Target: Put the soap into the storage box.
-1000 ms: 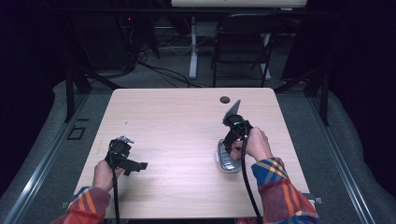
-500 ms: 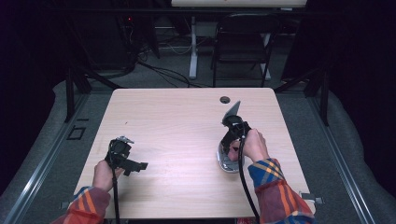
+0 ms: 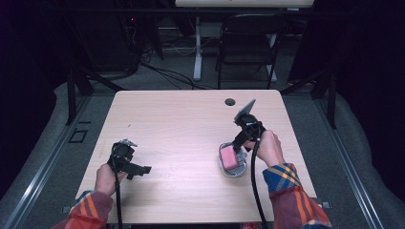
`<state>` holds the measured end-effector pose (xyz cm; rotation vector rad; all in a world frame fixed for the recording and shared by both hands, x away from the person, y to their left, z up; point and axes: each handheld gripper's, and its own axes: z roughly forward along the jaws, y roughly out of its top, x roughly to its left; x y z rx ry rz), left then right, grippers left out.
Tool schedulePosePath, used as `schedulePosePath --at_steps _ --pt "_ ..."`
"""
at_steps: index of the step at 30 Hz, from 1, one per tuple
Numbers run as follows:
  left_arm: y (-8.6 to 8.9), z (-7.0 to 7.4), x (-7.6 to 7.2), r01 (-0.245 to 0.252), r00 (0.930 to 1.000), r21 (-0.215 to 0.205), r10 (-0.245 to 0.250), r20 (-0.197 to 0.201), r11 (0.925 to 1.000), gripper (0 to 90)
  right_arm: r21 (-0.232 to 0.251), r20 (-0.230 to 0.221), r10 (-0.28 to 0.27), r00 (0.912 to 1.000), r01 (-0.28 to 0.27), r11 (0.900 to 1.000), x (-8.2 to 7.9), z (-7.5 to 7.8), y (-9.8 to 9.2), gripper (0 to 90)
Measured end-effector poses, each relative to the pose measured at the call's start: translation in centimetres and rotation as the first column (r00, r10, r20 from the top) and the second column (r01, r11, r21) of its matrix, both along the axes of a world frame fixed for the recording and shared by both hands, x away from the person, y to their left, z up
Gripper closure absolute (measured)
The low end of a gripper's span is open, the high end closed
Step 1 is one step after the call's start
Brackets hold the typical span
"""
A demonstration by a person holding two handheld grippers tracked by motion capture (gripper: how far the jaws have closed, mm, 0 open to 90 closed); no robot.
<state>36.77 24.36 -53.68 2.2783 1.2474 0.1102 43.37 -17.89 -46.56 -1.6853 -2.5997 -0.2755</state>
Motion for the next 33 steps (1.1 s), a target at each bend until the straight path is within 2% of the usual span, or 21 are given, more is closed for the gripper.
schedulePosePath --at_steps 1,2,3,8,10,11,13,20,24,26,27,29,30,31,33 --pt "0.0 0.0 0.0 0.001 1.0000 0.000 -0.001 -0.001 1.0000 0.3 -0.011 0.000 0.014 0.9999 -0.014 1.000 0.0 0.3 -0.3 35.2" --pt "0.0 0.0 0.0 0.001 1.0000 -0.001 -0.001 -0.001 1.0000 0.3 0.003 0.025 -0.003 0.9997 0.003 1.000 -0.3 0.3 -0.4 34.1" --pt "0.0 0.0 0.0 -0.001 1.0000 0.000 0.001 -0.002 1.0000 0.3 -0.013 0.044 0.004 0.9990 -0.003 1.000 -0.5 0.6 -0.8 30.4" --pt "0.0 0.0 0.0 -0.006 1.0000 -0.003 0.006 -0.004 1.0000 0.3 -0.023 0.072 0.027 0.9970 -0.026 0.999 -1.1 1.2 -1.8 23.4" --pt "0.0 0.0 0.0 -0.004 1.0000 -0.006 0.004 -0.002 1.0000 0.3 0.001 0.105 0.016 0.9944 -0.016 1.000 -1.5 1.2 -2.3 19.8" --pt "0.0 0.0 0.0 -0.003 1.0000 -0.006 0.003 -0.003 1.0000 0.3 -0.007 0.104 0.034 0.9940 -0.033 0.999 -1.5 1.4 -2.7 17.6" --pt "0.0 0.0 0.0 -0.003 1.0000 -0.007 0.003 -0.003 1.0000 0.3 0.007 0.131 0.023 0.9911 -0.025 1.000 -2.0 1.5 -3.4 15.5" --pt "0.0 0.0 0.0 0.001 1.0000 -0.008 -0.001 -0.002 1.0000 0.3 0.000 0.194 0.049 0.9798 -0.050 0.999 -3.4 1.9 -5.6 15.0" --pt "0.0 0.0 0.0 0.007 1.0000 -0.007 -0.007 0.001 0.9999 0.3 -0.011 0.210 0.057 0.9759 -0.056 0.998 -4.1 1.8 -6.8 14.3" --pt "0.0 0.0 0.0 0.008 1.0000 -0.008 -0.008 0.000 0.9999 0.3 -0.004 0.237 0.057 0.9698 -0.058 0.998 -4.4 1.7 -7.3 13.4" --pt "0.0 0.0 0.0 0.007 1.0000 -0.009 -0.007 -0.001 0.9999 0.3 0.009 0.230 0.053 0.9717 -0.057 0.998 -4.6 1.6 -7.5 12.4" --pt "0.0 0.0 0.0 0.008 1.0000 -0.009 -0.008 -0.004 0.9999 0.3 0.002 0.241 0.058 0.9689 -0.061 0.998 -4.9 1.5 -8.0 10.0" --pt "0.0 0.0 0.0 0.007 1.0000 -0.011 -0.007 -0.004 0.9999 0.3 0.009 0.242 0.042 0.9695 -0.046 0.999 -5.2 1.3 -8.2 9.2" --pt "0.0 0.0 0.0 0.009 1.0000 -0.010 -0.009 -0.004 0.9999 0.3 -0.014 0.228 0.065 0.9716 -0.063 0.998 -5.2 1.3 -8.4 8.7" --pt "-0.1 0.0 0.0 0.013 0.9999 -0.011 -0.013 -0.002 0.9999 0.3 -0.022 0.226 0.071 0.9715 -0.068 0.997 -5.5 1.1 -8.8 6.7"
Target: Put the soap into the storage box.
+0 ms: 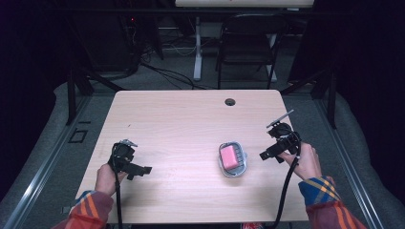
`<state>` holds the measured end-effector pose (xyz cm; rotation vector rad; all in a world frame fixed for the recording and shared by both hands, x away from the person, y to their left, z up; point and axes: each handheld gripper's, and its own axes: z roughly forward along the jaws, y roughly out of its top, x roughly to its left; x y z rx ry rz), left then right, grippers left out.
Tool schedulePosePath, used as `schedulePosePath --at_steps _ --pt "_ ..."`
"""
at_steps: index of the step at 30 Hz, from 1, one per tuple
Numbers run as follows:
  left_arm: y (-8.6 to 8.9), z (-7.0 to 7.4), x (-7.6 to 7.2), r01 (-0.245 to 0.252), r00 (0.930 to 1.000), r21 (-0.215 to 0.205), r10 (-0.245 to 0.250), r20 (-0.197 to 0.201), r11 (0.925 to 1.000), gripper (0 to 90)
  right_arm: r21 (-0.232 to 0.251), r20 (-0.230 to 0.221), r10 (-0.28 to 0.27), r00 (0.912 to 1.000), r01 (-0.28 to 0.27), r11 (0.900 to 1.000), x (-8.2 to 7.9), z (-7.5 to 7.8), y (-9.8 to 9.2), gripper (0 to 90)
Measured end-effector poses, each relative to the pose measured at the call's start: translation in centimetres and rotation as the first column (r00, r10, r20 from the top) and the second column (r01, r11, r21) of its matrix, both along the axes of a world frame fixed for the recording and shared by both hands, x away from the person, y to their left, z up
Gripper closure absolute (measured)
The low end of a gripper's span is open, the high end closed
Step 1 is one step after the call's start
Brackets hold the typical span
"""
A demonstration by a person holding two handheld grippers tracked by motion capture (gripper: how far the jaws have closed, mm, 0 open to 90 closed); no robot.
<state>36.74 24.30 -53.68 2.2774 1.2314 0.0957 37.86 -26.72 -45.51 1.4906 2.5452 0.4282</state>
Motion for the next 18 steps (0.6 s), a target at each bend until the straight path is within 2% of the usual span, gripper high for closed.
schedulePosePath --at_steps 2,11,12,15,18 --pt "0.0 0.0 0.0 -0.002 1.0000 0.000 0.002 -0.001 1.0000 0.3 -0.001 -0.010 -0.001 0.9999 0.001 1.000 -0.3 -0.3 -0.5 5.4" --pt "0.0 0.0 0.0 -0.002 1.0000 0.001 0.002 -0.002 1.0000 0.3 0.021 0.006 -0.027 0.9996 0.027 0.999 -1.8 -1.6 -2.6 1.7" --pt "0.0 0.0 0.0 -0.002 1.0000 0.001 0.002 -0.002 1.0000 0.3 0.007 -0.022 -0.036 0.9991 0.037 0.999 -2.1 -2.1 -3.1 1.3" --pt "0.0 0.0 0.0 -0.001 1.0000 0.001 0.001 0.000 1.0000 0.3 0.004 -0.031 -0.041 0.9987 0.041 0.999 -2.4 -2.8 -3.5 1.1" --pt "0.0 0.0 0.0 -0.003 1.0000 0.002 0.003 -0.002 1.0000 0.3 0.020 -0.051 -0.059 0.9970 0.060 0.998 -3.0 -4.0 -4.3 0.4"
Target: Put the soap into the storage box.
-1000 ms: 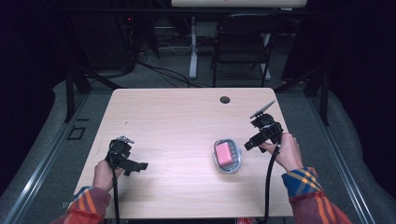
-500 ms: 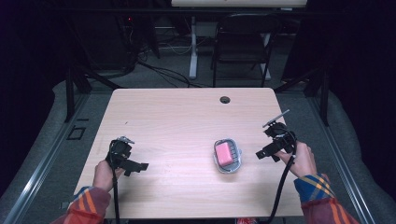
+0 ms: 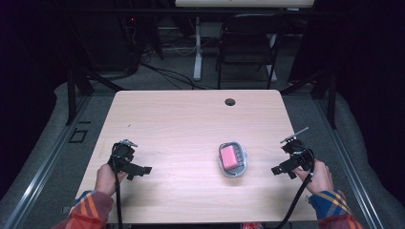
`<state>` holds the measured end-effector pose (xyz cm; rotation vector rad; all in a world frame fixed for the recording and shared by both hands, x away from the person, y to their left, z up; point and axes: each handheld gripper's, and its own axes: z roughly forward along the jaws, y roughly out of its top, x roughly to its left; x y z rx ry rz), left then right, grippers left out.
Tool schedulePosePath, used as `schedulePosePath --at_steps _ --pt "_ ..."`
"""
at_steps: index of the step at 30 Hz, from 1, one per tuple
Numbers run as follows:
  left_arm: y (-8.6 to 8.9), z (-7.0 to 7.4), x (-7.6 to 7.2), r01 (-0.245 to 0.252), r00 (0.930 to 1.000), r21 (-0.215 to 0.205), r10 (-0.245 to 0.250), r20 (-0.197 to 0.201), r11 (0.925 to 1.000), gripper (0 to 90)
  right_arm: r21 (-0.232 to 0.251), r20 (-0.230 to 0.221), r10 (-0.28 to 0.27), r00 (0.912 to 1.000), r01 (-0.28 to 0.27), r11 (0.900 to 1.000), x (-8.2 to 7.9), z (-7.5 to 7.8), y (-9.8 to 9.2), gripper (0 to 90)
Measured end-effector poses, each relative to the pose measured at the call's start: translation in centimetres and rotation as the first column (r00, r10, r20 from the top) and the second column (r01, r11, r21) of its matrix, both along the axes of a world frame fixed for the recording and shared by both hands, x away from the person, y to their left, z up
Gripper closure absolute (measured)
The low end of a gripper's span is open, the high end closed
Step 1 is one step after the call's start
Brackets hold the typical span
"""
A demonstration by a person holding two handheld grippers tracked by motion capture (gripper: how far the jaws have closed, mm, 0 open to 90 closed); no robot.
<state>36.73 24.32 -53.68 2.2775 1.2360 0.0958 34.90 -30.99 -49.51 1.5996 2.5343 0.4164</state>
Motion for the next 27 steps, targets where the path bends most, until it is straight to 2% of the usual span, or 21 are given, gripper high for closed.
schedulePosePath --at_steps 4,6,9,10,11,14,15,17,18,19,25,27 --pt "0.0 0.0 0.0 -0.001 1.0000 -0.001 0.001 -0.001 1.0000 0.3 0.011 0.009 -0.010 0.9999 0.009 1.000 -0.5 -0.6 -0.3 0.0" --pt "0.0 -0.1 0.0 0.000 1.0000 0.000 0.000 -0.002 1.0000 0.3 0.017 0.044 -0.020 0.9988 0.019 1.000 -1.2 -1.1 -0.5 0.0" --pt "0.0 -0.1 0.0 0.000 1.0000 -0.001 0.000 -0.002 1.0000 0.3 0.033 0.044 -0.023 0.9988 0.021 0.999 -1.5 -1.3 -0.6 0.0" --pt "0.0 -0.1 0.0 0.000 1.0000 -0.001 0.000 -0.002 1.0000 0.3 0.022 0.050 -0.019 0.9986 0.018 1.000 -1.7 -1.4 -0.7 0.0" --pt "0.0 -0.1 0.1 0.002 1.0000 -0.001 -0.002 -0.002 1.0000 0.3 0.006 0.063 -0.020 0.9978 0.019 1.000 -2.1 -1.7 -0.7 0.0" --pt "0.0 -0.1 0.2 0.007 1.0000 -0.001 -0.007 -0.003 1.0000 0.3 0.028 0.096 -0.046 0.9943 0.044 0.999 -2.6 -2.2 -0.6 0.0" --pt "0.0 -0.1 0.2 0.006 1.0000 -0.003 -0.006 -0.006 1.0000 0.3 0.015 0.081 -0.032 0.9962 0.031 0.999 -2.7 -2.3 -0.6 0.0" --pt "0.0 -0.1 0.2 0.009 0.9999 -0.001 -0.009 -0.009 1.0000 0.3 0.011 0.087 -0.029 0.9958 0.028 1.000 -3.0 -2.8 -0.3 0.0" --pt "-0.1 -0.2 0.2 0.013 0.9999 -0.001 -0.013 -0.008 0.9999 0.3 0.014 0.064 -0.008 0.9979 0.007 1.000 -3.0 -3.1 -0.1 0.0" --pt "-0.2 -0.1 0.2 0.018 0.9998 -0.001 -0.018 -0.007 0.9998 0.3 0.002 0.064 -0.001 0.9980 0.000 1.000 -3.0 -3.2 -0.1 0.0" --pt "-0.2 -0.2 0.2 0.025 0.9997 -0.002 -0.025 -0.005 0.9997 0.3 0.034 0.063 -0.001 0.9980 -0.001 0.999 -2.9 -3.8 -0.5 0.0" --pt "-0.2 -0.2 0.3 0.027 0.9996 -0.002 -0.027 -0.008 0.9996 0.3 0.034 0.059 -0.022 0.9980 0.020 0.999 -2.8 -4.0 -0.7 0.0"
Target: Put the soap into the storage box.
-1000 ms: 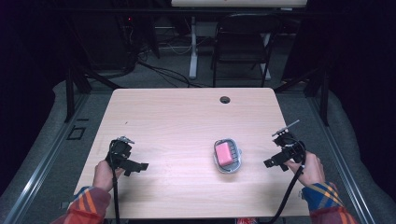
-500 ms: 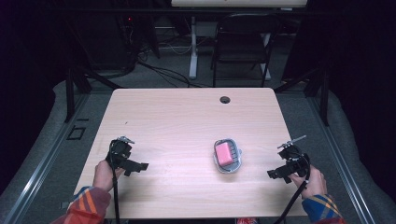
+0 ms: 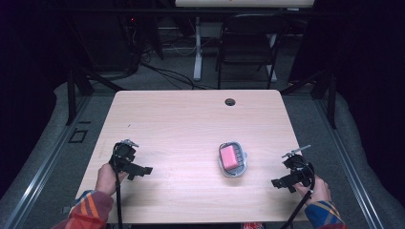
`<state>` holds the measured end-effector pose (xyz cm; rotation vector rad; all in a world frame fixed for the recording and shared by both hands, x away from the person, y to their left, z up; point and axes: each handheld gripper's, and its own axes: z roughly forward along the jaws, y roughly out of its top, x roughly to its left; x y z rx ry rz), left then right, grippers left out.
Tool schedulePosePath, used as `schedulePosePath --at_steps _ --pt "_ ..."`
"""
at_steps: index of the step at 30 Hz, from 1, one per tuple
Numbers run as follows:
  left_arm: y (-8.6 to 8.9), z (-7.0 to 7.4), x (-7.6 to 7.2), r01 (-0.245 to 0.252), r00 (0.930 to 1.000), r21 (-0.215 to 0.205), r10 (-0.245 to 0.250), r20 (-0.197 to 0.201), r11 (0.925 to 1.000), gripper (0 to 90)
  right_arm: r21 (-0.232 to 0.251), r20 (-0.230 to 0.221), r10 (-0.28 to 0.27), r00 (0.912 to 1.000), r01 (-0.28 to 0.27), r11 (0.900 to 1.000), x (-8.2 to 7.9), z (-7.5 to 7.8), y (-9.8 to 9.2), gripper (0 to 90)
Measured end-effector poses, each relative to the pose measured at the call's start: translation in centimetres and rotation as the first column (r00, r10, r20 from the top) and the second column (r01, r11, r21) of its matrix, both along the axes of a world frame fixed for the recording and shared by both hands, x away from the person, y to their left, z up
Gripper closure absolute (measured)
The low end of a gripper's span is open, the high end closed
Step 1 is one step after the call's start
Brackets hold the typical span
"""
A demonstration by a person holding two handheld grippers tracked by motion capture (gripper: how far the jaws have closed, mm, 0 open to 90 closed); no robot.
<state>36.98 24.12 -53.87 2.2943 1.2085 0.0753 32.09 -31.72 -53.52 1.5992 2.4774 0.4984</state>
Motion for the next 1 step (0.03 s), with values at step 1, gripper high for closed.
schedulePosePath --at_steps 1 --pt "-0.03 0.00 0.00 0.000 1.0000 0.000 0.000 -0.004 1.0000 0.2 0.009 -0.002 -0.014 0.9999 0.014 1.000 0.03 -0.11 -0.09 0.0"
